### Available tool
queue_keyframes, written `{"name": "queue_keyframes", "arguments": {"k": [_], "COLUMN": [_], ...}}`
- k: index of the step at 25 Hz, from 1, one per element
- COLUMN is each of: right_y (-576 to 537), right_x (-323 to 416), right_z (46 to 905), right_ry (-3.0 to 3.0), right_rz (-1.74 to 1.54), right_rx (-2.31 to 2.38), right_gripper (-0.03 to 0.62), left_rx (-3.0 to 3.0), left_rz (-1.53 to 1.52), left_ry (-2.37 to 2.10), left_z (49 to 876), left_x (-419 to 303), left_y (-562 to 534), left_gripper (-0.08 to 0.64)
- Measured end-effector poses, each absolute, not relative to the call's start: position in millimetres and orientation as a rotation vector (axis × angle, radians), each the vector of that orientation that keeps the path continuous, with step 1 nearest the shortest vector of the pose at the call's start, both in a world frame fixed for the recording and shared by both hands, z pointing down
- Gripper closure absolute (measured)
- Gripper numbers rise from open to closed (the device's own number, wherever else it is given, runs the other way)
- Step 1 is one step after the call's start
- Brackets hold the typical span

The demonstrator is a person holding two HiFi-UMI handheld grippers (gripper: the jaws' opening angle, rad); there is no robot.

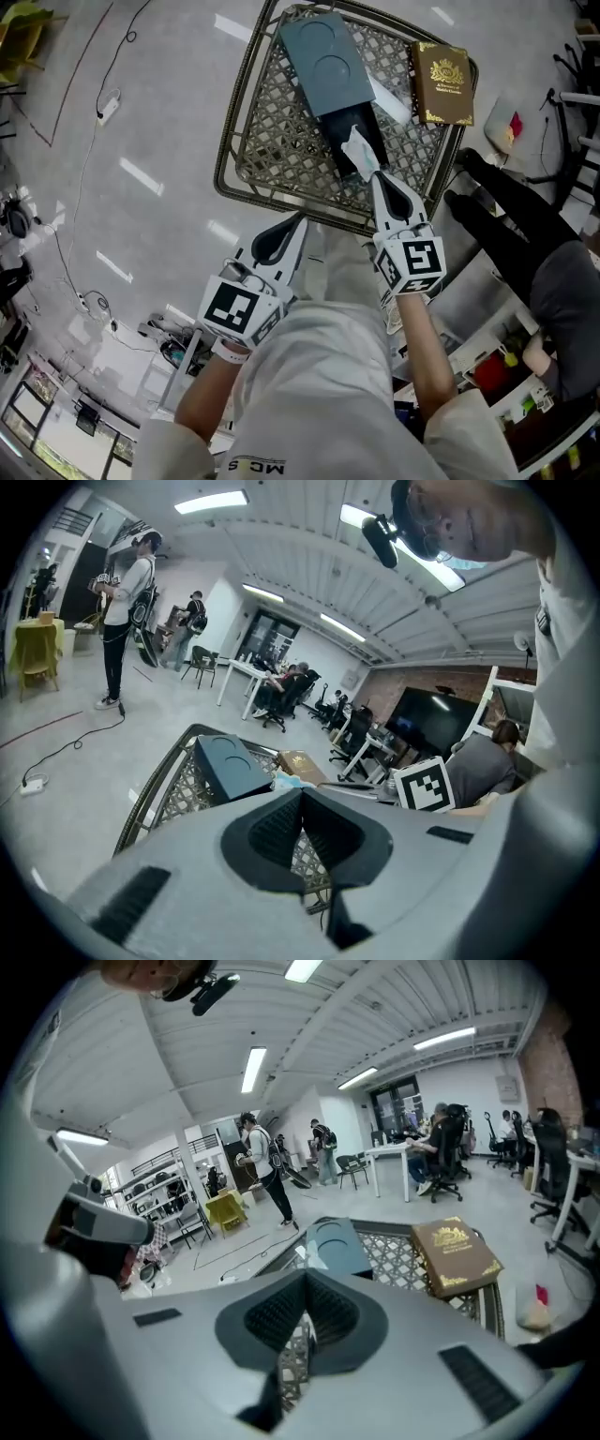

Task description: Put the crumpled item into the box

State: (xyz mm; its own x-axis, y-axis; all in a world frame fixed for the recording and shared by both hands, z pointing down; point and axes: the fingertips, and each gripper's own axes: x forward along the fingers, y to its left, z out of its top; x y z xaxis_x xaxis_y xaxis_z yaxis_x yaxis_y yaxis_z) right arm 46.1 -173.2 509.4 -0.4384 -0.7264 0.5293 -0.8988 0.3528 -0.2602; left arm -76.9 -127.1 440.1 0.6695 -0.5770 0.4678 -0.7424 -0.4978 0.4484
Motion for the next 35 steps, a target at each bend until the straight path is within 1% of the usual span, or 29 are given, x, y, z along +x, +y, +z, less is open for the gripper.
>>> {"name": "queue_keyframes", "arguments": {"k": [12, 19, 22, 25, 29, 33, 35], "right_y": [-187, -177, -175, -174, -172, -170, -166], "right_x": [46, 58, 61, 62, 67, 72, 72], "right_z": [603, 638, 645, 648, 646, 634, 625], "right_ry": [-2.195, -2.050, -2.023, -2.036, -2.025, -2.032, -2.039], "right_rz": [1.058, 1.034, 1.016, 1.068, 1.046, 1.033, 1.030], "right_rx": [1.460, 1.495, 1.487, 1.482, 1.487, 1.498, 1.479], "right_gripper": [0.578, 0.577, 0.575, 0.563, 0.517, 0.517, 0.534], "left_rx": [2.171, 2.138, 2.142, 2.137, 2.144, 2.162, 2.167], "left_rz": [0.365, 0.395, 0.403, 0.408, 0.413, 0.412, 0.403], "left_ry": [-1.041, -1.019, -1.014, -1.003, -1.002, -1.003, -1.009], "left_z": [486, 507, 510, 514, 512, 504, 498], "left_x": [-69, -57, -52, -49, -48, -47, -47], "left_y": [-124, -112, -113, -113, -115, -116, -118], "left_gripper": [0.537, 0.537, 0.537, 0.537, 0.537, 0.537, 0.537]}}
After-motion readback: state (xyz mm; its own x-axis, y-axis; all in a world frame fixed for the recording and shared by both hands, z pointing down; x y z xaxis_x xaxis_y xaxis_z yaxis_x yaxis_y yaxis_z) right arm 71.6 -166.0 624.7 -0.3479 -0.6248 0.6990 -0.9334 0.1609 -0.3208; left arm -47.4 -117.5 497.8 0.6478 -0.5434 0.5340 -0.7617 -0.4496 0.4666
